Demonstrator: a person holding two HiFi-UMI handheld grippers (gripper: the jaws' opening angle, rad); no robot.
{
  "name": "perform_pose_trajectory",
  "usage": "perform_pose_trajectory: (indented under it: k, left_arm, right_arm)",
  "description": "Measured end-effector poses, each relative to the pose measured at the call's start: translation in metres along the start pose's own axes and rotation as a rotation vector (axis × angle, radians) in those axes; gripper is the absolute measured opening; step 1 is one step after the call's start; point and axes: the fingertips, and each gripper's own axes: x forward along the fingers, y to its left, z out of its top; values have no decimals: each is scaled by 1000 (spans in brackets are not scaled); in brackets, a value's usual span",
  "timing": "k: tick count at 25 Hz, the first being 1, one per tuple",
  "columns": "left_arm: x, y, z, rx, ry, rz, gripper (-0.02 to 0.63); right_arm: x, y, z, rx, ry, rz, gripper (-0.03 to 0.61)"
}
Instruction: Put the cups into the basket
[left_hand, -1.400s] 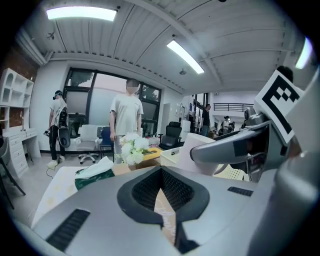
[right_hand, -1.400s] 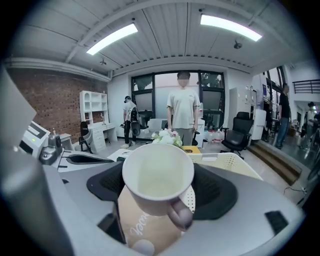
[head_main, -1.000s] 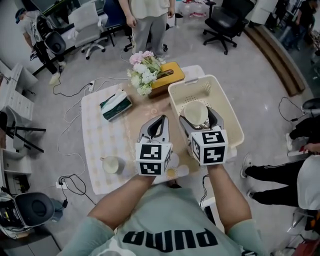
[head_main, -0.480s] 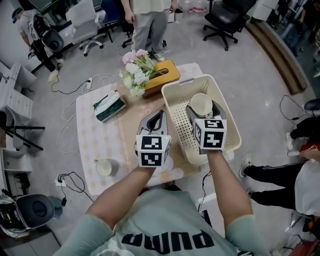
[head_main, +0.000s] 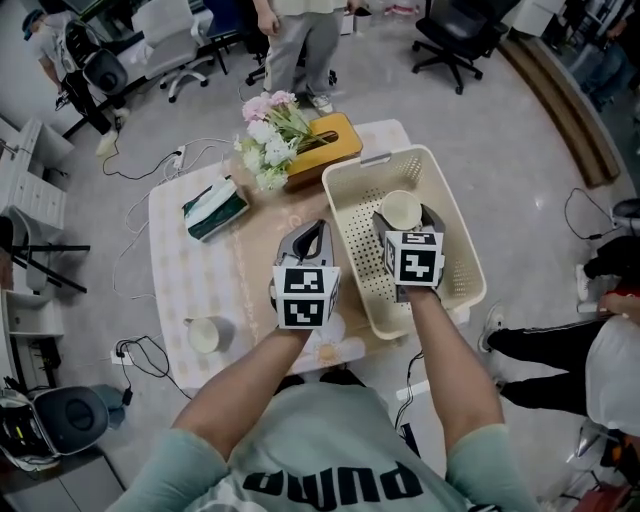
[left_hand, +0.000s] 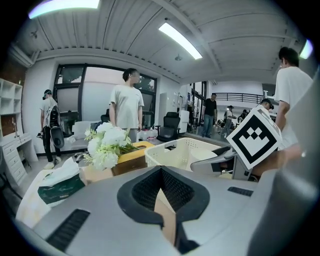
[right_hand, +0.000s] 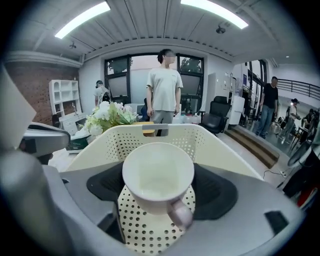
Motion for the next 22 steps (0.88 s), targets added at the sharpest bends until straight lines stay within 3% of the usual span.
perform_pose_trajectory:
  k: [7,22]
  left_arm:
    - [7,7,-15,-17,32,7,-2]
    - [8,10,-21,-24,40,-3,-2]
  right_arm:
    - [26,-6,-17,11,59,-24,399]
    - [43,-17,-30,8,67,-100,399]
